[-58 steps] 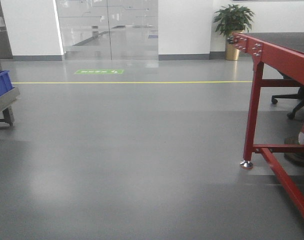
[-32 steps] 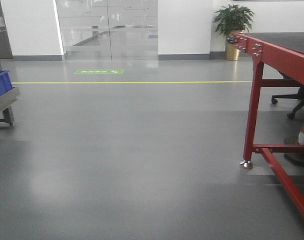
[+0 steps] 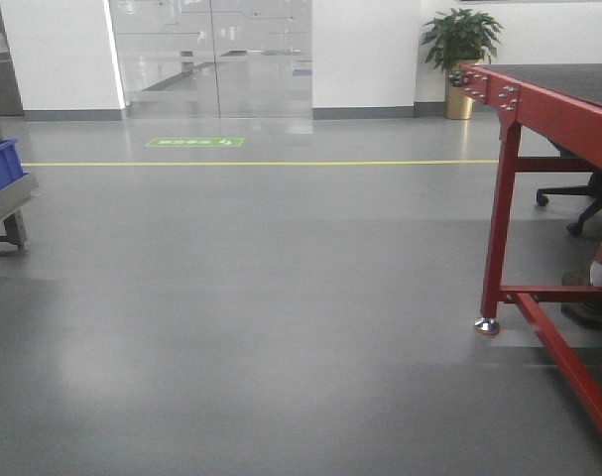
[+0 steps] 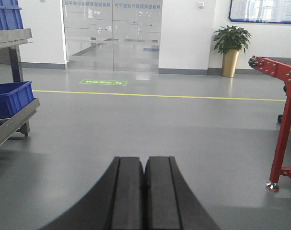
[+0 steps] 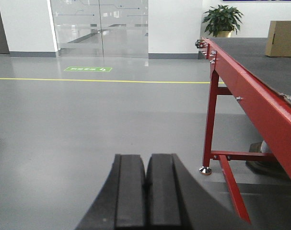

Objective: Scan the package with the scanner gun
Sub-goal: 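Drive the base forward and turn toward the red-framed felt table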

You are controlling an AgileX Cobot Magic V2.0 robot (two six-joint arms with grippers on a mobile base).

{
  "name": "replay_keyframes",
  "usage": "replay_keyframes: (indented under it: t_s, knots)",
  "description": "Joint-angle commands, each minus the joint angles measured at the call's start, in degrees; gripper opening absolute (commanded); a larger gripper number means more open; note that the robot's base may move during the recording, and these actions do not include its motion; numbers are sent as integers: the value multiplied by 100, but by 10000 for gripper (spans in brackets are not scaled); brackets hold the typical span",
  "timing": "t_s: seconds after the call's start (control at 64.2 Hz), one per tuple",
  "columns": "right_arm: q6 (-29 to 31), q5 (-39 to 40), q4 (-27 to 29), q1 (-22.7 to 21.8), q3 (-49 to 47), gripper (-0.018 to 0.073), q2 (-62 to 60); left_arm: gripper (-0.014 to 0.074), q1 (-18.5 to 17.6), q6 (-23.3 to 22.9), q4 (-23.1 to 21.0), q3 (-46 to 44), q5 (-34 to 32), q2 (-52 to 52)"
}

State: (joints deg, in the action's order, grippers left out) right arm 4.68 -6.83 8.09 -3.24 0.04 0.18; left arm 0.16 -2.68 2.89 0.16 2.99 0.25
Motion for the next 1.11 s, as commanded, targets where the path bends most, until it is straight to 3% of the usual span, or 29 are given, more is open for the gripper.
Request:
replay_keyframes:
  t_s: [0.0, 1.091]
  knots:
    - [13, 90, -31, 0, -4, -153, -18, -111, 13, 11, -14, -16, -93, -25]
    - [13, 89, -31, -11, -4, -153, -18, -111, 13, 11, -14, -16, -93, -25]
